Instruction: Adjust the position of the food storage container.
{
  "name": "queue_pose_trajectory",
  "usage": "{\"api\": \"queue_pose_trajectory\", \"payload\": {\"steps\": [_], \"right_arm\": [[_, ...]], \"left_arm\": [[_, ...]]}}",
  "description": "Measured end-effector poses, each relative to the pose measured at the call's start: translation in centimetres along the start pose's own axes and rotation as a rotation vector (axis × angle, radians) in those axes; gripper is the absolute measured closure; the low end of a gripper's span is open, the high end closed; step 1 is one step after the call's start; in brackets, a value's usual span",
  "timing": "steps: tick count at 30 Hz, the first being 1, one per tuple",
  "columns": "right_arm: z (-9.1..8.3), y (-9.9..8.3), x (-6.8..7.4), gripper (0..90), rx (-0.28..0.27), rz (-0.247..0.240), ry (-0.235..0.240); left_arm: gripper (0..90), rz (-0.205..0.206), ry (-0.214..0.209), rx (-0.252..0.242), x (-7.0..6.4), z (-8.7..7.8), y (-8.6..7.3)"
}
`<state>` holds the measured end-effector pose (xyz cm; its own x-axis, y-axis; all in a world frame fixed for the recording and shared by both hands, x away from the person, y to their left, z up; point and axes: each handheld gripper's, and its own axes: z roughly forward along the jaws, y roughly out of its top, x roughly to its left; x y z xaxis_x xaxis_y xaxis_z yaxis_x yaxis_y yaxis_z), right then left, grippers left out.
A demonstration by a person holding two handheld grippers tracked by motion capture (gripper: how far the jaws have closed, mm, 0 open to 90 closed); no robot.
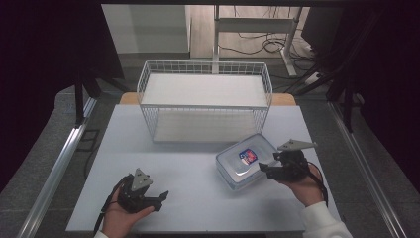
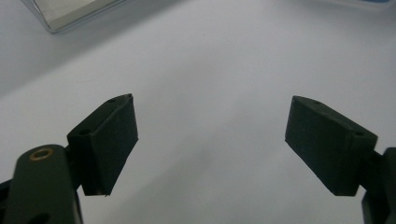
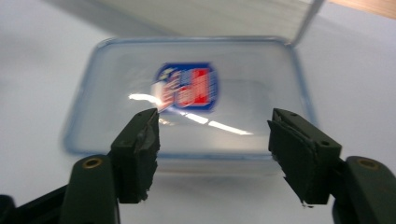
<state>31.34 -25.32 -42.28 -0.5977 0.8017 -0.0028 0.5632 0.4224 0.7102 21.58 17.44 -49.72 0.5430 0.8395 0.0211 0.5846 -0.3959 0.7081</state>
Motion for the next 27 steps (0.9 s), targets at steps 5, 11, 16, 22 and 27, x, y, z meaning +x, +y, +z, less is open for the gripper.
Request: {"api": "queue_pose_trajectory", "payload": {"steps": [5,11,16,22,27], "right_arm": [[1.6,2.1,-3.3,41.6,0.034,0.060,-0.025],[3.1,2.4,-5.2,48.5,0.076,0.082,-0.047],[3.7,2.4,-6.9,63.6,0.098,0.094,-0.074],[4.8,2.2,-8.1,82.2,0.154,0.086,-0.096],[5.7,2.0,-8.6,88.4,0.202,0.069,-0.088]], "left_arm": [[17.2,0.015,0.024,0.019,0.4,0.3,-0.2],[17.2,0.015,0.031,0.015,0.3,0.2,-0.3],[17.1,0.027,0.040,0.017,0.1,0.3,-0.3],[16.9,0.036,0.041,0.019,-0.1,0.2,-0.3],[16.8,0.035,0.042,0.023,0.0,0.2,-0.4]]}}
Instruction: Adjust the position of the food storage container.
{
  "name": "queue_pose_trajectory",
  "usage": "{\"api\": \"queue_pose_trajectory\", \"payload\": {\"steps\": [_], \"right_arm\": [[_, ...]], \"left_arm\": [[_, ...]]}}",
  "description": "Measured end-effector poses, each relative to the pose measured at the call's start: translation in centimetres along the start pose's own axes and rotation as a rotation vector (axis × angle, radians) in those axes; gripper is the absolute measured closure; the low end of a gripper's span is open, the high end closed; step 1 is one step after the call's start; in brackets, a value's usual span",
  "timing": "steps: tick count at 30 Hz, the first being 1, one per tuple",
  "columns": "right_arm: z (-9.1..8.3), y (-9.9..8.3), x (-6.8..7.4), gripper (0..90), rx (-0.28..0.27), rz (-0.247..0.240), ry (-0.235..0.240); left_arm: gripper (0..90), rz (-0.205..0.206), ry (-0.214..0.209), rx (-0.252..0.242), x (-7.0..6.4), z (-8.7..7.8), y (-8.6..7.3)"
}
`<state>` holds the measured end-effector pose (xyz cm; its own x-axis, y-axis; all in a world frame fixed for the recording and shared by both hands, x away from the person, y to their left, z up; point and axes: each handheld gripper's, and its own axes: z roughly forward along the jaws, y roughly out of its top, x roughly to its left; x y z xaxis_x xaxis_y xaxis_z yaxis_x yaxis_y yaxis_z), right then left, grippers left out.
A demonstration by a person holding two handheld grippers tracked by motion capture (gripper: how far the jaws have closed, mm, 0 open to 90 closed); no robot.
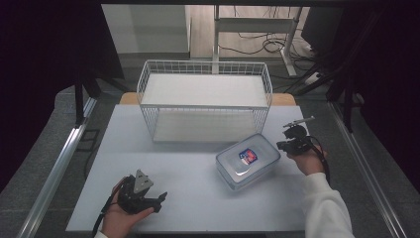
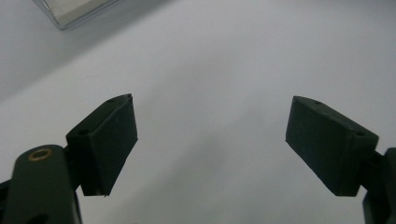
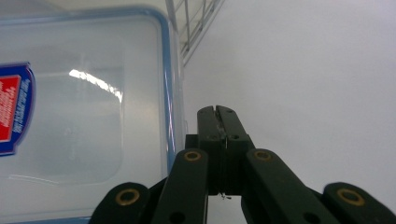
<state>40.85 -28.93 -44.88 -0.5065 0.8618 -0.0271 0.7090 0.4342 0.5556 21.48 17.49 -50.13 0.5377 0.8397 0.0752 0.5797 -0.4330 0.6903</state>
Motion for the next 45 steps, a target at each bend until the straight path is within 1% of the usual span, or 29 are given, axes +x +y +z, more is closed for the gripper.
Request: {"api": "queue_pose_trajectory", "payload": {"steps": [2,5,7,9,10,15,16,17,19,20,23,24,25,27,28,30,31,32,34,35,36,37,38,39,40,41,42,44,45], "right_arm": [[0.4,0.0,-0.1,88.5,0.022,-0.026,-0.006],[0.5,0.0,-0.2,88.6,0.024,-0.026,0.001],[0.6,0.0,-0.2,88.6,0.026,-0.036,0.004],[0.9,0.0,0.0,88.6,0.033,-0.062,0.011],[1.0,0.1,0.1,88.7,0.033,-0.072,0.002],[1.0,0.1,0.2,88.8,0.036,-0.083,0.006],[0.9,0.0,0.3,88.8,0.043,-0.097,0.024],[0.9,0.0,0.3,88.8,0.043,-0.097,0.024],[0.8,0.0,0.6,88.8,0.050,-0.113,0.041],[0.8,0.0,1.1,88.8,0.054,-0.119,0.047],[0.9,0.1,1.5,88.8,0.059,-0.119,0.053],[0.9,0.1,1.9,88.8,0.059,-0.122,0.068],[0.9,0.1,1.9,88.8,0.059,-0.122,0.068],[0.9,0.1,2.3,88.8,0.065,-0.133,0.091],[0.9,0.1,2.8,88.8,0.071,-0.146,0.113],[0.9,0.0,3.5,88.8,0.074,-0.155,0.126],[0.9,0.0,3.5,88.8,0.074,-0.155,0.126],[0.8,0.0,4.3,88.8,0.080,-0.157,0.132],[0.8,-0.1,5.0,88.8,0.082,-0.161,0.137],[0.8,-0.1,5.0,88.8,0.082,-0.161,0.137],[0.9,-0.1,5.7,88.8,0.083,-0.170,0.152],[0.9,-0.1,5.7,88.8,0.083,-0.170,0.152],[0.9,-0.2,6.4,88.8,0.094,-0.181,0.169],[0.9,-0.2,6.4,88.8,0.094,-0.181,0.169],[0.9,-0.3,6.7,88.8,0.098,-0.185,0.181],[0.9,-0.4,7.1,88.8,0.101,-0.191,0.193],[1.0,-0.6,7.9,88.8,0.108,-0.207,0.210],[1.1,-0.9,8.9,88.8,0.118,-0.225,0.229],[1.1,-0.9,8.9,88.8,0.118,-0.225,0.229]], "left_arm": [[16.8,-0.002,0.002,0.000,0.1,-0.2,-0.1],[16.8,-0.004,0.002,-0.007,0.0,-0.3,-0.1],[16.8,-0.003,0.002,-0.009,0.0,-0.4,-0.1],[16.8,-0.001,0.002,-0.006,0.0,-0.3,-0.1],[16.8,-0.001,0.002,-0.006,0.0,-0.3,-0.1],[16.7,0.001,0.000,-0.005,0.0,-0.3,0.0],[16.7,0.000,0.000,-0.006,-0.1,-0.3,0.0],[16.7,0.000,0.000,-0.006,-0.1,-0.3,0.0],[16.7,0.002,0.000,-0.004,-0.1,-0.3,0.1],[16.7,0.003,0.000,-0.003,-0.1,-0.2,0.0],[16.4,-0.008,0.001,-0.005,0.0,-0.2,0.0],[16.4,-0.014,0.003,-0.006,0.1,-0.3,0.0],[16.4,-0.014,0.003,-0.006,0.1,-0.3,0.0],[16.4,-0.024,0.007,-0.011,0.2,-0.4,-0.1],[16.3,-0.028,0.010,-0.012,0.3,-0.4,-0.1],[16.3,-0.028,0.014,-0.012,0.4,-0.4,-0.1],[16.3,-0.028,0.014,-0.012,0.4,-0.4,-0.1],[16.3,-0.032,0.016,-0.016,0.4,-0.4,-0.1],[16.4,-0.034,0.025,-0.031,0.7,-0.6,-0.2],[16.4,-0.034,0.025,-0.031,0.7,-0.6,-0.2],[16.5,-0.045,0.030,-0.041,0.9,-0.7,-0.3],[16.5,-0.045,0.030,-0.041,0.9,-0.7,-0.3],[16.5,-0.053,0.031,-0.044,1.2,-0.8,-0.3],[16.5,-0.053,0.031,-0.044,1.2,-0.8,-0.3],[16.5,-0.064,0.029,-0.050,1.3,-0.9,-0.4],[16.5,-0.071,0.026,-0.052,1.4,-0.9,-0.4],[16.4,-0.091,0.010,-0.063,1.6,-1.0,-0.4],[16.3,-0.110,-0.001,-0.075,1.8,-1.1,-0.4],[16.3,-0.110,-0.001,-0.075,1.8,-1.1,-0.4]]}}
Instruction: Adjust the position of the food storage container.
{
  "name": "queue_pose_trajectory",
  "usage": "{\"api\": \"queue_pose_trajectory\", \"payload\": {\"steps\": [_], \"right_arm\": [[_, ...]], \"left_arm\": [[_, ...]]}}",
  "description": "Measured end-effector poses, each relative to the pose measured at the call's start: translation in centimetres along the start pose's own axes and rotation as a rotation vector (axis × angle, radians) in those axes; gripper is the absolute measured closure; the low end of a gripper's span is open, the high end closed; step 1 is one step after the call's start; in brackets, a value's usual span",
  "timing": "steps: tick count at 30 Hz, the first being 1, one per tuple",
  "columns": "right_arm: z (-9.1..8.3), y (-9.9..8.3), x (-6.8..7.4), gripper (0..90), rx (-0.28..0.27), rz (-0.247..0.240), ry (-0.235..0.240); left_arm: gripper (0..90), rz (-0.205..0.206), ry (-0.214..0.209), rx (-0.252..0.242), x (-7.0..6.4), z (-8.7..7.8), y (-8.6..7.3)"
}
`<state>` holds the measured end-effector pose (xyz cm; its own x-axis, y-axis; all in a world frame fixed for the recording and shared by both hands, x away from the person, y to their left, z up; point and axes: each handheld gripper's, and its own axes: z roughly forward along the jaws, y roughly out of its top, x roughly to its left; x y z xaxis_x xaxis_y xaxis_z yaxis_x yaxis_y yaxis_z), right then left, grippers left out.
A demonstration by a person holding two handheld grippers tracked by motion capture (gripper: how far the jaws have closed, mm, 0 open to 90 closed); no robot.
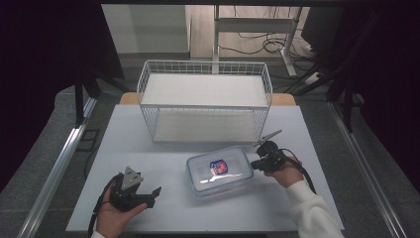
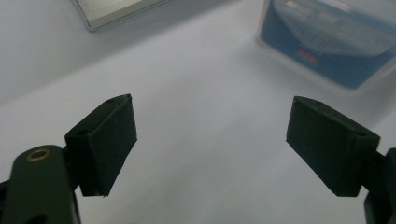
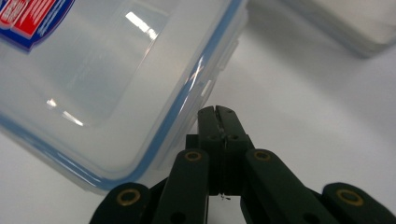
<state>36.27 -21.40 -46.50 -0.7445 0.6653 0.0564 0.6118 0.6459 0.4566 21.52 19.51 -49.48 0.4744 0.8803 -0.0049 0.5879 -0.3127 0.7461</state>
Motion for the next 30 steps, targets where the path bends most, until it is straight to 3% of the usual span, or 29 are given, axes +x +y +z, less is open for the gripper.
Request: {"api": "queue_pose_trajectory", "payload": {"steps": [2,13,24,27,30], "right_arm": [[0.3,0.1,1.3,88.8,-0.003,-0.019,0.023],[1.3,0.6,4.5,88.8,-0.001,-0.078,0.115],[1.3,0.4,5.7,88.7,0.002,-0.105,0.147],[1.1,0.1,5.7,88.7,-0.016,-0.088,0.151],[0.2,-0.2,5.1,88.7,-0.057,-0.055,0.121]], "left_arm": [[16.3,-0.021,-0.002,-0.011,0.3,0.0,0.0],[16.3,-0.036,0.002,-0.020,0.8,-0.2,-0.1],[16.4,-0.046,-0.013,-0.022,1.3,0.1,0.2],[16.4,-0.048,-0.028,-0.026,1.2,0.3,0.3],[16.4,-0.038,-0.032,-0.029,1.1,0.3,0.5]]}}
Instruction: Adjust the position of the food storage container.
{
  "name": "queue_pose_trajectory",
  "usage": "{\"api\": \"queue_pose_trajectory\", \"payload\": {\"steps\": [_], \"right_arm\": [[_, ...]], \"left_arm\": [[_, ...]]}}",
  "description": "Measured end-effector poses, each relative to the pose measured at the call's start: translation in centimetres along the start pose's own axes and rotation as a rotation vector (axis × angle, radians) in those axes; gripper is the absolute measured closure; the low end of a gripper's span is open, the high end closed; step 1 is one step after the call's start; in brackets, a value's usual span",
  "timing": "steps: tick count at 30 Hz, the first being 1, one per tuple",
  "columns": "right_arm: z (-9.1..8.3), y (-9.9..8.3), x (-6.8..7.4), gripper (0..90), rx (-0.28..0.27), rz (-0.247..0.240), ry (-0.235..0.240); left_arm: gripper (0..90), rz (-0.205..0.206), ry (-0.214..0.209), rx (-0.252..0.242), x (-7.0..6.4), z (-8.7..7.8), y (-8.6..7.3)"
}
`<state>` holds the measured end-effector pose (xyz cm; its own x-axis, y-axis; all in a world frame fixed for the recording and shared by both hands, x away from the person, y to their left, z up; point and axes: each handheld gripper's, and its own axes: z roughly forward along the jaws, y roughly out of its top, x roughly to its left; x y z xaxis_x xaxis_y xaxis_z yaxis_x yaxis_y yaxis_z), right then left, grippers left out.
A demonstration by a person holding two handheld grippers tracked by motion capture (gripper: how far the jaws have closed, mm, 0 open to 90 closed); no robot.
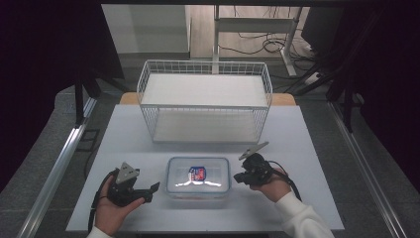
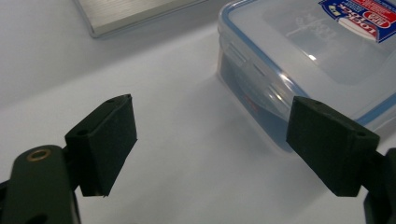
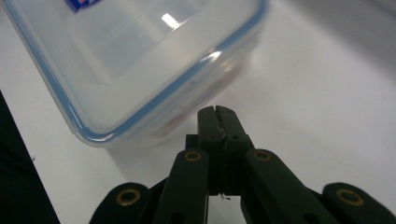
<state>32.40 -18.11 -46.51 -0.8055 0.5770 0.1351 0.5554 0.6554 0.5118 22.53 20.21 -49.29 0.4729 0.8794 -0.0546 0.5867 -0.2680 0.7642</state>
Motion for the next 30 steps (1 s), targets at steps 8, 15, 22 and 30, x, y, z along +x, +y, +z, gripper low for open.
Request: {"api": "queue_pose_trajectory", "payload": {"steps": [8,15,22,30], "right_arm": [[-2.5,-1.7,-0.3,87.4,-0.199,0.087,-0.063],[-3.5,-4.2,0.3,38.2,-0.328,0.196,-0.043],[-3.9,-4.7,-0.2,27.5,-0.387,0.244,0.021],[-3.3,-4.4,-0.4,22.9,-0.383,0.235,0.037]], "left_arm": [[16.4,-0.024,-0.009,-0.003,0.0,-0.3,0.1],[16.3,-0.050,-0.017,0.001,-0.1,-0.5,0.2],[16.3,-0.061,-0.026,0.000,0.1,-0.5,0.1],[16.3,-0.079,-0.041,0.003,0.3,-0.7,0.2]]}}
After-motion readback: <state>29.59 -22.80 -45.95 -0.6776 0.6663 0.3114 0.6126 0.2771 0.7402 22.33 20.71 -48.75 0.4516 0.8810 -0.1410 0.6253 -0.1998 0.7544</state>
